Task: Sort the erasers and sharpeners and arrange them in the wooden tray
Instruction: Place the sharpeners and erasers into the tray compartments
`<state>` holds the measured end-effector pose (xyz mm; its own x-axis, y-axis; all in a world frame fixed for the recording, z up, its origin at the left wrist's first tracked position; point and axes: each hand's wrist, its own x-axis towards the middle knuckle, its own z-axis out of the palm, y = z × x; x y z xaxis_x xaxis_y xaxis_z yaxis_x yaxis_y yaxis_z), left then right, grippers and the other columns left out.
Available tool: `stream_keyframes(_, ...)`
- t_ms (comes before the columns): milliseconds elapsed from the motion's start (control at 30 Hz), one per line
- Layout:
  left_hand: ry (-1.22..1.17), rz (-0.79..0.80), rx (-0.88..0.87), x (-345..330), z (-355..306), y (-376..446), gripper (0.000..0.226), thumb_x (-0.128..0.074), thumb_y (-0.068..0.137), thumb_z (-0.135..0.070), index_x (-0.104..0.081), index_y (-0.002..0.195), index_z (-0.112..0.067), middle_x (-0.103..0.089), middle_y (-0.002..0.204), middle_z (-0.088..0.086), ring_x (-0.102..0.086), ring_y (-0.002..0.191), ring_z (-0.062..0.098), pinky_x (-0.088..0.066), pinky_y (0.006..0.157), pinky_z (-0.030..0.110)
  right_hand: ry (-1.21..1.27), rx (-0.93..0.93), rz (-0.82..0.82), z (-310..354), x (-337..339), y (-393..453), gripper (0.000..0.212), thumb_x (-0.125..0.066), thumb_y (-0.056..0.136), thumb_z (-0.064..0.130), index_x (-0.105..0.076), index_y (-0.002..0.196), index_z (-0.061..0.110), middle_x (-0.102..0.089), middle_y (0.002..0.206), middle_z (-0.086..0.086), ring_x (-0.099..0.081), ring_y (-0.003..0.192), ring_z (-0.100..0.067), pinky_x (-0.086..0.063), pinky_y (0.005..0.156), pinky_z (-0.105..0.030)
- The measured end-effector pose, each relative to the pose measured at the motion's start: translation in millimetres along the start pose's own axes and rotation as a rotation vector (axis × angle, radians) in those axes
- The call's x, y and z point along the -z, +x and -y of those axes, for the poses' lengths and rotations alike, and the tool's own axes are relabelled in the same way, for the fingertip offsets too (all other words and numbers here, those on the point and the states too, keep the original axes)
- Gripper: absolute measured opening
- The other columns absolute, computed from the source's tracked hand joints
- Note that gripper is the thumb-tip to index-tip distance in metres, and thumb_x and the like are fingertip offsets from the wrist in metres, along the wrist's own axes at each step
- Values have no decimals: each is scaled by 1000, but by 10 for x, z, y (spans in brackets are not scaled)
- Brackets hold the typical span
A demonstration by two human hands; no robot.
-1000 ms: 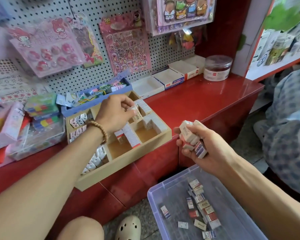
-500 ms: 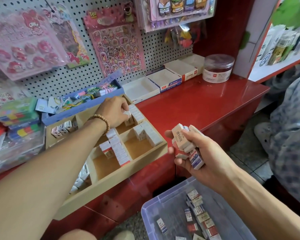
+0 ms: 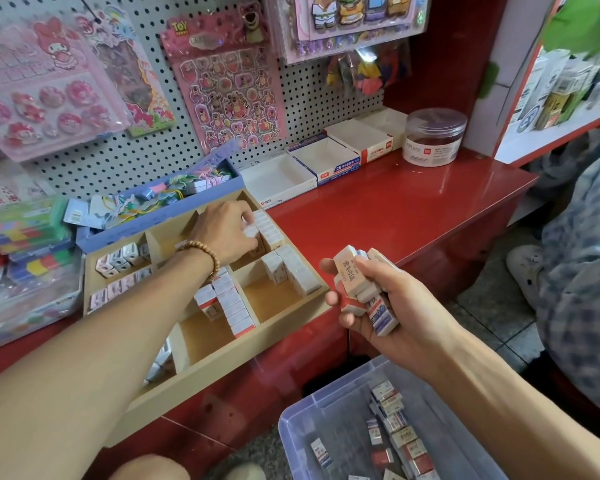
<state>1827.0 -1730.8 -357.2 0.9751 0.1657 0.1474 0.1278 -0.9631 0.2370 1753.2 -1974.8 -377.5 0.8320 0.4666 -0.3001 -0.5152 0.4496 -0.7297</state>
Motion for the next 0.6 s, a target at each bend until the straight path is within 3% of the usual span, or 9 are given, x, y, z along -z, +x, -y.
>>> stream_keyframes(100,72,-97,-20,104,-77,-46,22,-72,82,-34,-66,100,-24,-65,96,-5,-61,92,19,-53,77,34,8,-9,28,7,-31,2,38,-47,100,22,-62,121,-6,-66,82,-14,-61,69,-20,-45,48,-24)
stream_keyframes(167,-123,-142,-73,184,-218,-148,17,-69,85,-37,-69,94,-24,-65,89,-10,-61,82,10,-52,74,28,2,-8,38,3,-49,6,39,-48,100,23,-63,121,-6,-67,84,-15,-62,70,-20,-45,48,-25)
stream_keyframes(267,-500,106,-204,308,-502,-393,24,-78,79,-38,-74,97,-23,-70,89,-11,-64,78,4,-51,72,18,-10,8,45,1,-87,-3,34,-50,99,23,-67,114,-2,-66,86,-15,-62,71,-22,-44,48,-25)
stream_keyframes(367,-531,347,-319,359,-665,-566,22,-81,77,-32,-74,96,-24,-71,90,-13,-65,85,1,-48,73,13,-2,23,58,12,-127,-31,22,-53,99,23,-67,99,7,-64,83,-15,-63,71,-25,-45,47,-25)
stream_keyframes(433,-599,374,-343,361,-695,-611,12,-80,79,-21,-73,89,-19,-72,85,-9,-66,84,2,-47,70,11,-2,32,60,24,-141,-49,19,-53,99,23,-65,99,7,-63,82,-14,-63,70,-24,-45,47,-25)
stream_keyframes(600,-696,378,-291,348,-643,-613,15,-79,80,-11,-66,86,-14,-73,86,3,-67,79,6,-51,75,19,14,37,59,22,-167,-69,17,-57,95,23,-63,102,8,-64,84,-13,-62,68,-23,-45,46,-25)
